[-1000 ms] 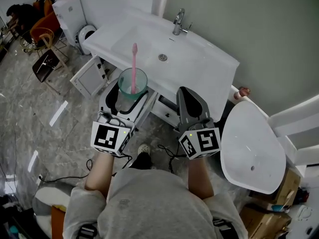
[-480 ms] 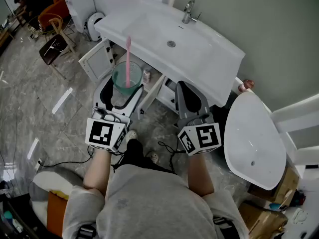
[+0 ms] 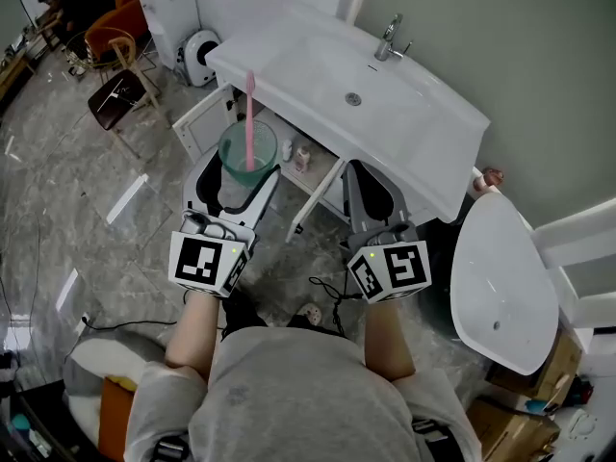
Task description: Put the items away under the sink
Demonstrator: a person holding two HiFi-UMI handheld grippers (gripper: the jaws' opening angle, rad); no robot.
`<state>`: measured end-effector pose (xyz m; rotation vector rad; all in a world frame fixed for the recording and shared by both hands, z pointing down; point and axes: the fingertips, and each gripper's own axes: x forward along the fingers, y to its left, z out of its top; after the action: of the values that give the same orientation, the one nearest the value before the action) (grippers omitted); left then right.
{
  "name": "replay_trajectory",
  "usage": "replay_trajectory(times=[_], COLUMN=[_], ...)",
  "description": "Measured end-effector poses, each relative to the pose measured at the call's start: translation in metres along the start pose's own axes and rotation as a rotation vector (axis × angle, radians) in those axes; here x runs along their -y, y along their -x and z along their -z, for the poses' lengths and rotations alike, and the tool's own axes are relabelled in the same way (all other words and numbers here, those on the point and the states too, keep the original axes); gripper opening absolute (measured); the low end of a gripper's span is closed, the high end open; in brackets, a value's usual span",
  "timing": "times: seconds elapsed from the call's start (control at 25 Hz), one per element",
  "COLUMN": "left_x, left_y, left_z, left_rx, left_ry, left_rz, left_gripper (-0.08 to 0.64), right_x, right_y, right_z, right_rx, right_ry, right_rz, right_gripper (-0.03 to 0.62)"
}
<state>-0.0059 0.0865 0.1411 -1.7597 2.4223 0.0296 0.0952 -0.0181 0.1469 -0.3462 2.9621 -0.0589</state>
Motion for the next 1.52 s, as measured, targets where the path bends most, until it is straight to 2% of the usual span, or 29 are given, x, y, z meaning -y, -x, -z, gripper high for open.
replay_trajectory(times=[0.4,0.68,1.04,1.24,1.52], left_x=[-0.118,-0.175,-0.208,-0.216,-0.243], left_y=[0.003,-0.005,-0.016,-0.037,-0.081], left_z=[-0.004,0.002,0.019,0.031,0.043], left_rx=[0.007,0.008,0.003,-0.002,-0.007], left_ry=[-0.017,-0.023,0.02,0.053,0.046], left_rz=[0.078,0.156,0.206,0.202,0.195], left_gripper=[0.342,0.342,0.342,0.342,0.342], right_x=[-0.062,-0.084,-0.095,-0.078,-0.055], right_y=[-0.097,-0.143,-0.168,-0.185,-0.238], right_z=[0.01,0.017,0.034,0.045,0.057], right_rx=[0.018,0.042,-0.004,-0.025,-0.023], right_ry=[-0.001,0.002,0.025,0.022,0.01], right_rz=[0.077,0.163,0.215,0.218,0.194], right_gripper=[0.011,0.011,0.011,0.011,0.011])
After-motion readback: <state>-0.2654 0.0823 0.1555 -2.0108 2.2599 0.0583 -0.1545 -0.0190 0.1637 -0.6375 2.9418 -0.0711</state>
